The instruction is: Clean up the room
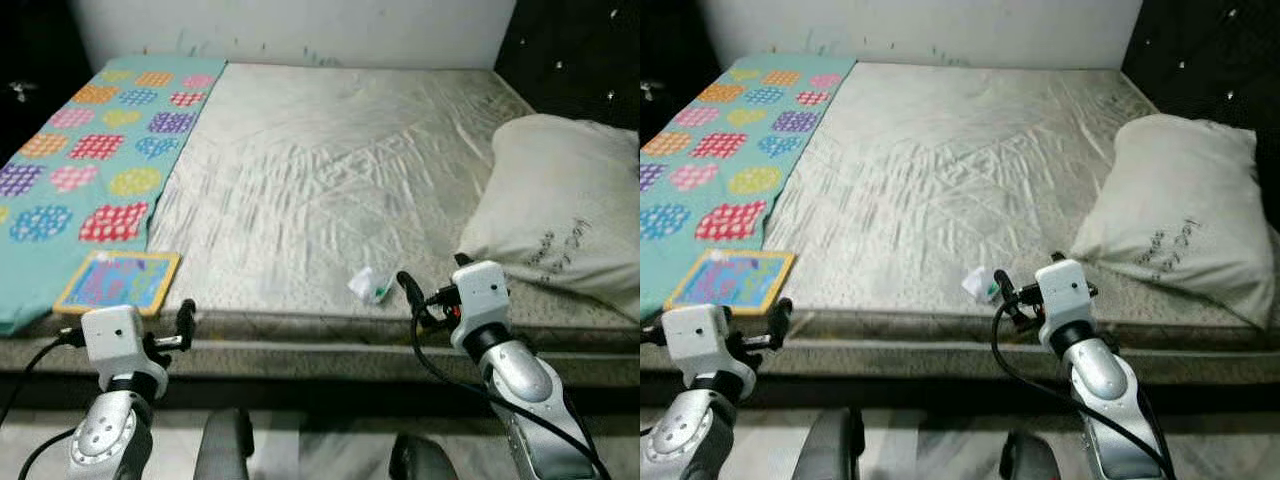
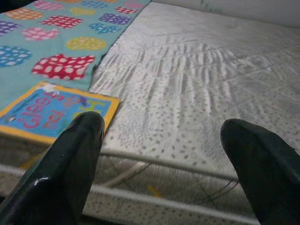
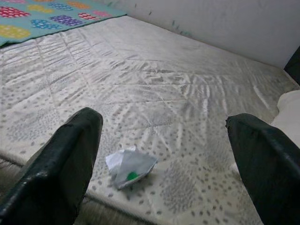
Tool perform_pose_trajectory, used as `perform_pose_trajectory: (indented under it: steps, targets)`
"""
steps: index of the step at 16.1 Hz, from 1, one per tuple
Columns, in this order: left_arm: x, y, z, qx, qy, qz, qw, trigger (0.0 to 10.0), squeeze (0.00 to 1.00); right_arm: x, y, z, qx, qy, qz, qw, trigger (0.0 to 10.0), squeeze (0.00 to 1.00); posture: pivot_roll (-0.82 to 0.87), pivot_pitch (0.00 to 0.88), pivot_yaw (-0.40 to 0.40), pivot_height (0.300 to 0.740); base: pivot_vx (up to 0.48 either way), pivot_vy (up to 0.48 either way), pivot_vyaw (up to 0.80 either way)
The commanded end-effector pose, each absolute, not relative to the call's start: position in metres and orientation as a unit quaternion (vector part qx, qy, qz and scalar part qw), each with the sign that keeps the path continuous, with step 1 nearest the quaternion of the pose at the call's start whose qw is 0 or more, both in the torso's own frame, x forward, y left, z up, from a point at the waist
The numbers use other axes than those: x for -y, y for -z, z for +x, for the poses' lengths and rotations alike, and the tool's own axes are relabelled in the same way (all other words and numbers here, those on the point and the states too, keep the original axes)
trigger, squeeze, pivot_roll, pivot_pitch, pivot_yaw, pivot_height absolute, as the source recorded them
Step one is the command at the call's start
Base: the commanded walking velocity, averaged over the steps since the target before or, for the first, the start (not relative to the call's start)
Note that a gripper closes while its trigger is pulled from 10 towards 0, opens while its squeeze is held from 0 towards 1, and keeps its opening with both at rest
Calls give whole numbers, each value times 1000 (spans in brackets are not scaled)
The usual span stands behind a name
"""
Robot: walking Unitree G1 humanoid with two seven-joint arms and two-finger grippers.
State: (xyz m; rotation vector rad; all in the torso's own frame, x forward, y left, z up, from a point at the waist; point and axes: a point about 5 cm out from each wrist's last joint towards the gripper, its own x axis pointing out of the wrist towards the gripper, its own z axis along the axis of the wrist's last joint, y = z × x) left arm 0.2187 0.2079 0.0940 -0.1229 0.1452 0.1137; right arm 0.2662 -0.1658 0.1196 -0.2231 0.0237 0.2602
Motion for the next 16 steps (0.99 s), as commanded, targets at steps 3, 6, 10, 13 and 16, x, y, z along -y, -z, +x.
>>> perform_pose_trajectory:
  steps: [3,6,10,13,16]
  targets:
    - [-205,-100,221,-61,-53,-62,995,10000,0,163,-121,268,-7,-148,-124,981,10000,0,-167,0,-38,590,325,0,0]
    - [-205,-100,222,-63,-47,-62,995,10000,0,160,-118,264,-11,-153,-125,980,10000,0,-172,0,-29,590,313,0,0]
    - [-206,-100,223,-69,-50,-63,994,10000,0,160,-116,261,-13,-156,-123,980,10000,0,-171,0,-21,590,69,0,0]
    - [-205,-101,225,-69,-48,-63,994,10000,0,157,-116,261,-11,-169,-132,977,10000,0,-168,0,-19,590,0,0,0]
    - [-203,-102,227,-71,-48,-68,994,10000,0,151,-117,263,-7,-177,-135,975,10000,0,-160,0,-27,590,0,0,800]
